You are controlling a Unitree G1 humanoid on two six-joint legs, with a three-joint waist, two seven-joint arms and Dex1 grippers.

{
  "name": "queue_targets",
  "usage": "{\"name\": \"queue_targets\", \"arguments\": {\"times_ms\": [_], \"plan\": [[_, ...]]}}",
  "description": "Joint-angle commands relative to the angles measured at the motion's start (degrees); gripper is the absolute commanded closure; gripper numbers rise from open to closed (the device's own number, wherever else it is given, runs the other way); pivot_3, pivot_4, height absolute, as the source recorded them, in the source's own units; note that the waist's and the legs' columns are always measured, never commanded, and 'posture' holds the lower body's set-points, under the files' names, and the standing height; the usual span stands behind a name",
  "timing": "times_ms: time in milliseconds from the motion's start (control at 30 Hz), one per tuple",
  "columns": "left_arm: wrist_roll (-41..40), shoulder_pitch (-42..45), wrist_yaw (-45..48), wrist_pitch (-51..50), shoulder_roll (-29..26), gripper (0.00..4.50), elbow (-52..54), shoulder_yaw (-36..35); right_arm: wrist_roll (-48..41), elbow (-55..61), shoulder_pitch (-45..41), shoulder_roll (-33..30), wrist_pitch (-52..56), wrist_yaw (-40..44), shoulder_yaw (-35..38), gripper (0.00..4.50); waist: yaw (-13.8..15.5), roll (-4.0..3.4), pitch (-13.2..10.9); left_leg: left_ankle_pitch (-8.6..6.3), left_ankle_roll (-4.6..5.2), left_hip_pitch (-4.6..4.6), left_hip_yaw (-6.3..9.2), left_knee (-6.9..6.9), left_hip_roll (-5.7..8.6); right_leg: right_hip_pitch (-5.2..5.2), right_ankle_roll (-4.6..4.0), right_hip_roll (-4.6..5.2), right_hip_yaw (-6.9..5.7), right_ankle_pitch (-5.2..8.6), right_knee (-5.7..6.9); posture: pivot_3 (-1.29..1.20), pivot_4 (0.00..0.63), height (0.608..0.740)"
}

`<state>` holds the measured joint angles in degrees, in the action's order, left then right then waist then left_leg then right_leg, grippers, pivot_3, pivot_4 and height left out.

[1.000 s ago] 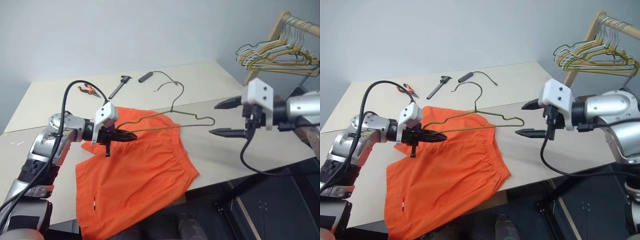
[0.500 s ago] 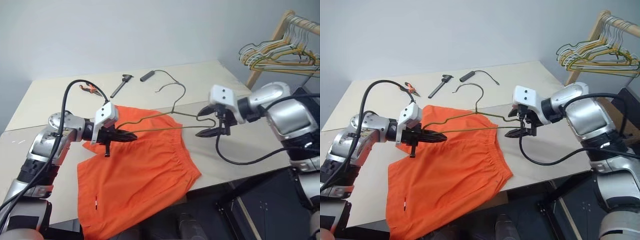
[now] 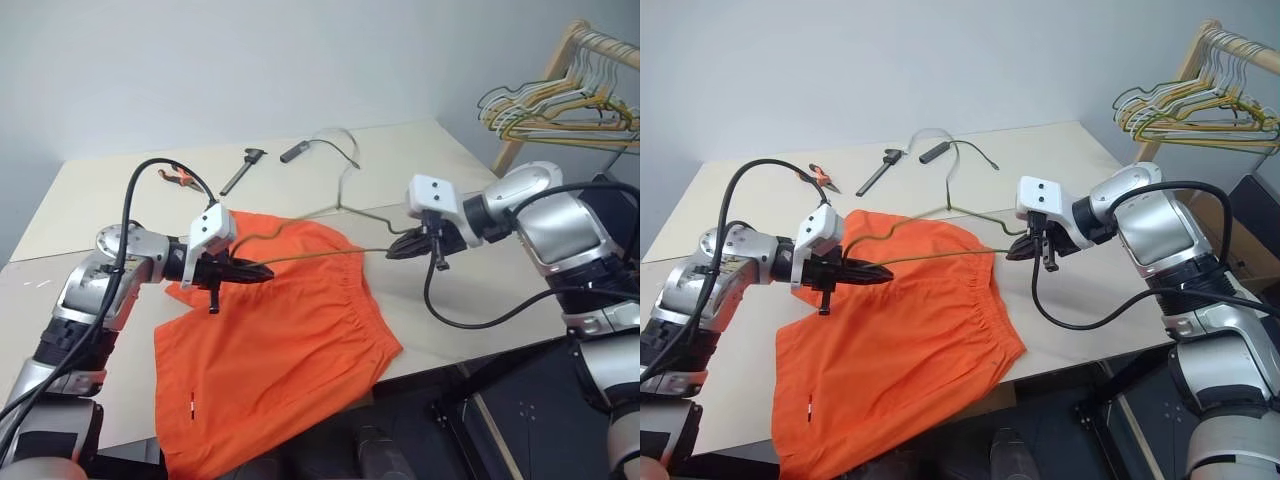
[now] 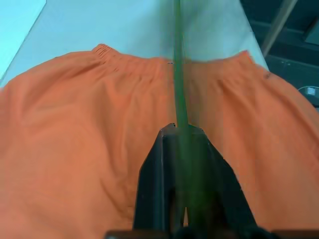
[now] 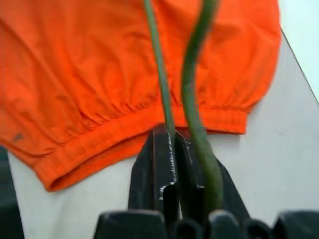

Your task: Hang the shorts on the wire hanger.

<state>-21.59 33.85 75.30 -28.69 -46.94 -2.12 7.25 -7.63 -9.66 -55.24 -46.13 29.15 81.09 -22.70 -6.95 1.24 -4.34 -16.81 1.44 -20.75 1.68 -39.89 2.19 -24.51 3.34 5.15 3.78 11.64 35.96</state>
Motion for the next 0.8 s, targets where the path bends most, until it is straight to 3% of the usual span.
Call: {"name": "queue_targets", "arguments": {"times_ms": [33,100,200,433,567,800], "plan": [[-0.6,0.5,2.0,3.7,0.0,4.50,1.0,-1.4,-0.2,1.0,-0.1,-0.3,-0.8,-0.1,2.7,4.48,0.0,0.00,0.0,0.00,0.00,0.00,0.00,-0.01,0.00,0.00,0.00,0.00,0.00,0.00,0.00,-0.08,0.014,0.740],[-1.2,0.0,3.6,5.2,-0.2,4.50,0.7,-1.8,-0.9,2.0,0.7,-0.9,-1.3,0.9,3.3,4.48,0.0,0.00,0.0,0.00,0.00,0.00,0.00,-0.01,0.00,0.00,0.00,0.01,0.00,0.00,-0.01,-0.09,0.013,0.740],[-2.1,-0.1,7.0,6.4,-1.0,3.76,-0.2,-2.3,-2.2,3.6,2.6,-2.1,-1.6,2.3,4.7,4.50,0.0,0.00,0.0,0.00,0.00,-0.02,0.00,-0.01,0.00,0.00,0.01,0.01,-0.01,0.00,-0.01,-0.09,0.013,0.740],[-0.2,2.9,9.5,10.6,-2.0,1.45,-9.1,-4.0,-7.7,10.5,11.7,-8.3,2.6,3.5,10.9,4.50,0.5,0.00,0.0,0.00,0.00,-0.05,0.02,-0.06,0.01,0.00,0.01,0.02,-0.05,-0.01,-0.02,-0.09,0.021,0.740],[-2.1,3.8,9.3,8.2,-2.3,0.15,-11.2,-5.9,-12.3,14.7,19.0,-12.6,8.7,2.0,17.0,4.50,0.9,0.00,0.0,-0.04,0.06,-0.08,0.00,-0.08,0.00,0.00,0.02,0.02,-0.06,-0.01,-0.05,-0.10,0.033,0.740],[-9.5,-1.9,1.3,-0.4,1.8,0.07,2.5,-11.0,-18.0,17.4,33.3,-15.5,24.6,-7.0,27.6,4.50,1.6,0.02,0.0,-0.08,0.13,-0.06,-0.04,-0.12,-0.05,0.08,0.05,0.06,-0.03,-0.02,-0.08,-0.12,0.063,0.740]]}}
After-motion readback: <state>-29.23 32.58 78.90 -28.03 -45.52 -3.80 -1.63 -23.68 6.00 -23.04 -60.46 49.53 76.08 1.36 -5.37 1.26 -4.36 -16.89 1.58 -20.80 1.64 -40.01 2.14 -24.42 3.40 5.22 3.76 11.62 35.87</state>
